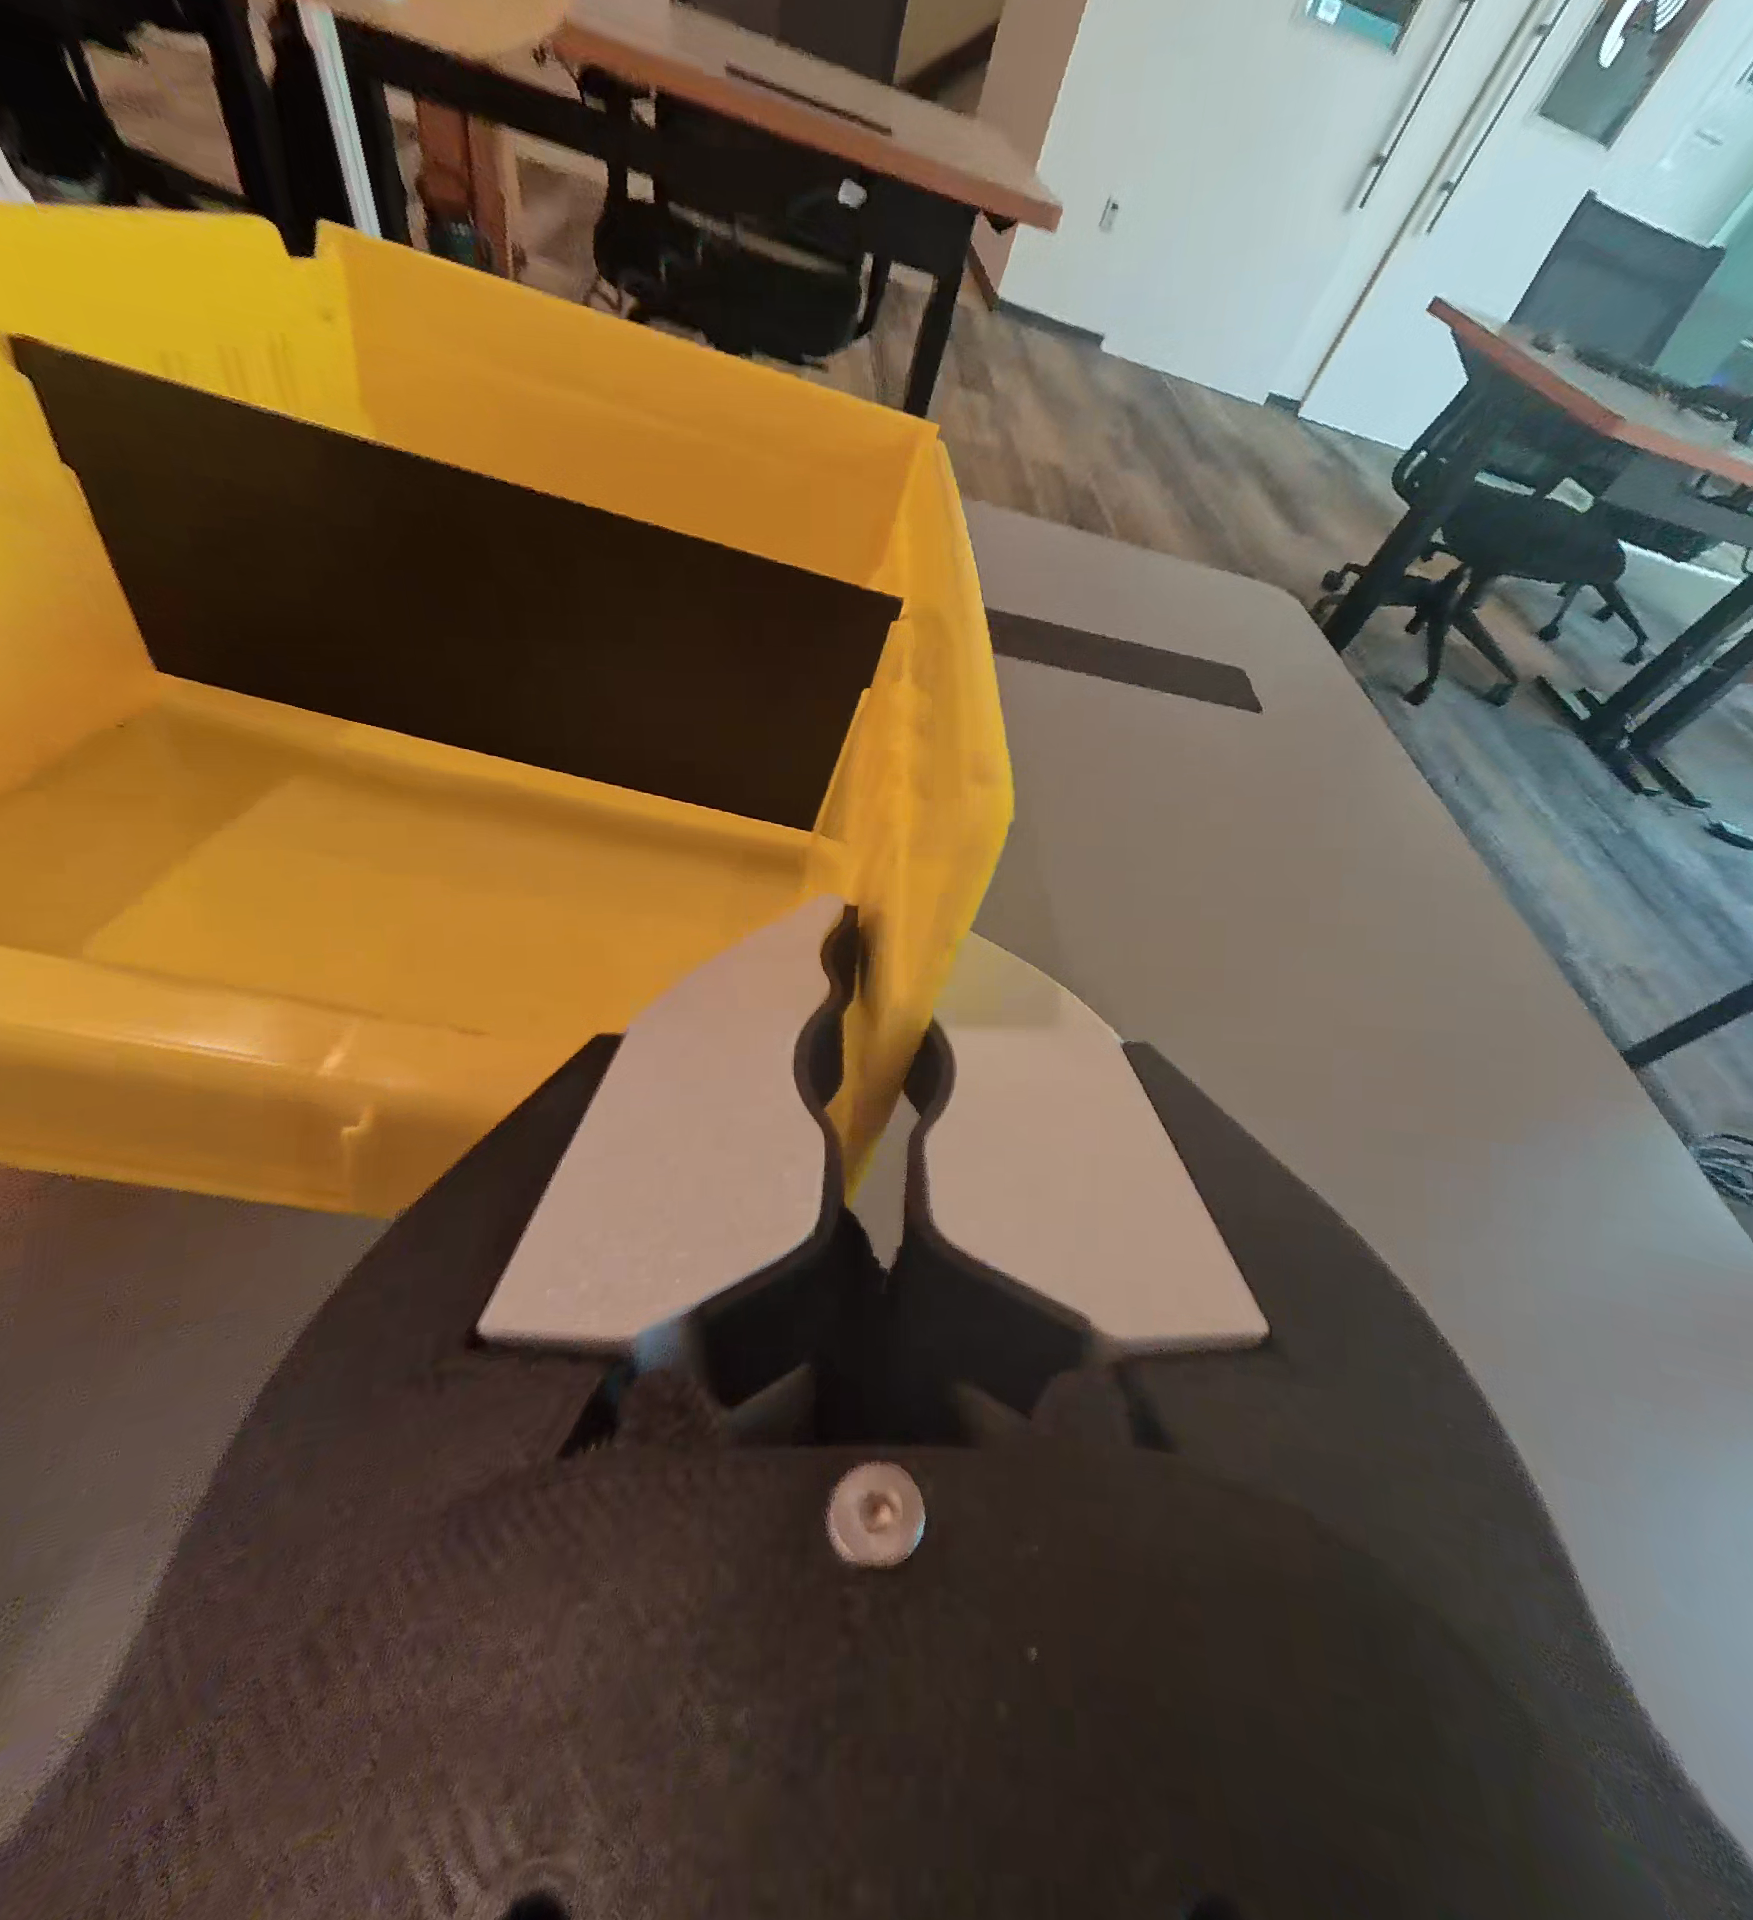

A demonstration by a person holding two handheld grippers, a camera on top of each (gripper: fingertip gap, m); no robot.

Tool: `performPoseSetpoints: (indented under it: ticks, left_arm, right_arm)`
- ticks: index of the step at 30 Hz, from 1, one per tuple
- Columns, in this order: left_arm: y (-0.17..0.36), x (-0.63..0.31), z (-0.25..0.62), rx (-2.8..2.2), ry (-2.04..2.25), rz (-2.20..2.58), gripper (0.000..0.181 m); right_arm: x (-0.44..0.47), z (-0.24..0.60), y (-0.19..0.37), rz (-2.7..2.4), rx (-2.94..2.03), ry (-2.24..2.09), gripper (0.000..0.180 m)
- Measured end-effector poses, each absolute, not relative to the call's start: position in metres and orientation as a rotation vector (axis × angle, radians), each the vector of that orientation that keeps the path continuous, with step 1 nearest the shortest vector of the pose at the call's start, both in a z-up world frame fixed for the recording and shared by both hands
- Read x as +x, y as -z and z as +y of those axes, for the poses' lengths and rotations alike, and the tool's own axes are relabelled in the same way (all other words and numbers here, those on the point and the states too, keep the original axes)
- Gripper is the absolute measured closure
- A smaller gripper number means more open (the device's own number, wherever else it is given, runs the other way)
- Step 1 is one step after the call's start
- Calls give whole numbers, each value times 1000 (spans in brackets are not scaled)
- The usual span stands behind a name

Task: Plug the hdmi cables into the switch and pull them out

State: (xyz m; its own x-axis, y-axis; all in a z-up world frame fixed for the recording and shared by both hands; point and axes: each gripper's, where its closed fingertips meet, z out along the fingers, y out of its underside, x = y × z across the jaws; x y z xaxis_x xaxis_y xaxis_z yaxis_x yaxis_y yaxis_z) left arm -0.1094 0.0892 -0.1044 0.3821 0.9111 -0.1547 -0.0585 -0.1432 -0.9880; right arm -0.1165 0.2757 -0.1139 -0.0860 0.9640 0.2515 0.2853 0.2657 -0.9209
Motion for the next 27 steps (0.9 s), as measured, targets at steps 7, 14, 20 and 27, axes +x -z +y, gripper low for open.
performPoseSetpoints:
  ticks: [7,14,20,27]
  left_arm:
    - [37,-79,64,-1254,-973,-703,116]
    - [70,-46,-44,-1625,-1267,-672,103]
    - [159,-48,-101,-2144,-1317,-722,123]
    - [170,-43,-92,-2250,-1319,-634,156]
  right_arm:
    - [-90,258,33,-1192,-897,-1332,138]
    - [-50,132,77,-1829,-314,-1445,100]
    - [-67,120,191,-2231,-179,-578,124]
    - [-81,133,192,-2104,-184,-365,137]
